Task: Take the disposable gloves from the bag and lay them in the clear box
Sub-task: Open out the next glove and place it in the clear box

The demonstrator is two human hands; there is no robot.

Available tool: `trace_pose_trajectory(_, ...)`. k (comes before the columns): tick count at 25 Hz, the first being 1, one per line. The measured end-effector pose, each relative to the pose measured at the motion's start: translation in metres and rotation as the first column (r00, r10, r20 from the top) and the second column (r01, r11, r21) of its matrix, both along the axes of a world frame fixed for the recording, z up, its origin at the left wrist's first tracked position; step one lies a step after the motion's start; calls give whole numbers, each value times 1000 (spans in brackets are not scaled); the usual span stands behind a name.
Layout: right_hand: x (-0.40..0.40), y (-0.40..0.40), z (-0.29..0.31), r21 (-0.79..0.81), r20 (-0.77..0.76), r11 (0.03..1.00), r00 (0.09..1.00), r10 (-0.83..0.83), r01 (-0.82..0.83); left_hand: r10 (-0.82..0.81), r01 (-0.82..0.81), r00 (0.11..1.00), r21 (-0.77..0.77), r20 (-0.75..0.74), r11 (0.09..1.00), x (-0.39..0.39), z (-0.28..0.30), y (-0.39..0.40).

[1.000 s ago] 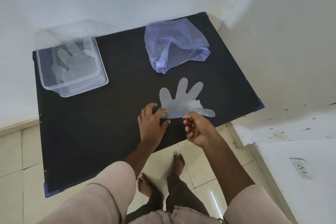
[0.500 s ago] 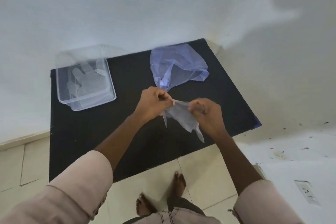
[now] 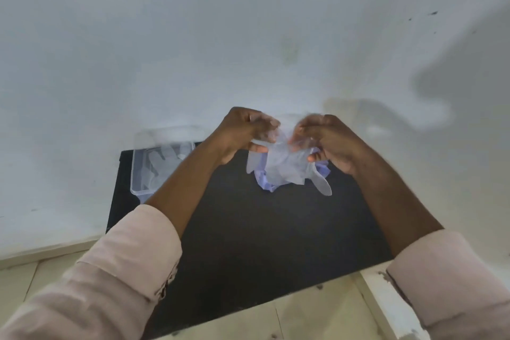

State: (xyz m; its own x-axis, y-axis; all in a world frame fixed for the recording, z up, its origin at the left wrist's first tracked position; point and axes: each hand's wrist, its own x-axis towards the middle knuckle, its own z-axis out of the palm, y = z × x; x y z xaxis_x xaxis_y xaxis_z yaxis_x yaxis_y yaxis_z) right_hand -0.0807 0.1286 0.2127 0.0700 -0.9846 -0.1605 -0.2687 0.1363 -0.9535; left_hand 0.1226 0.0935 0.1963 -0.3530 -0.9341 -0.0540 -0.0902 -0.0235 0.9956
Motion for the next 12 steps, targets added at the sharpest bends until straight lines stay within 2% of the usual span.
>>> trace_pose_trajectory(1, 3, -1, 5, -61, -36, 994, 995, -90, 88, 23, -23, 999, -13, -24, 1000, 0, 8, -1)
trace_pose_trajectory(2, 6, 1, 7, -189, -108, 959, 967, -232, 209, 47, -48, 998, -32, -31, 998, 0, 17, -3)
trace_pose_trajectory(3, 9, 6, 7, -375, -160, 868, 899, -408, 327, 72, -74, 997, -54, -31, 996, 0, 26, -5)
trace_pose_trajectory(4, 14, 15, 4, -576, -159, 728, 823, -546, 372, 102, -104, 994, -75, -34, 992, -1, 34, -7)
trace_pose_trajectory(5, 19, 26, -1, -720, -136, 602, 780, -611, 346, 130, -134, 991, -94, -43, 986, -3, 42, -8)
trace_pose_trajectory(6, 26, 36, -8, -788, -131, 539, 774, -619, 297, 155, -160, 986, -112, -54, 981, -4, 50, -10)
trace_pose_trajectory(8, 37, 50, -25, -793, -173, 557, 785, -595, 247, 181, -189, 981, -140, -66, 972, -6, 63, -12)
trace_pose_trajectory(12, 42, 37, -42, -689, -285, 666, 738, -611, 285, 147, -156, 987, -168, -64, 973, 2, 82, -17)
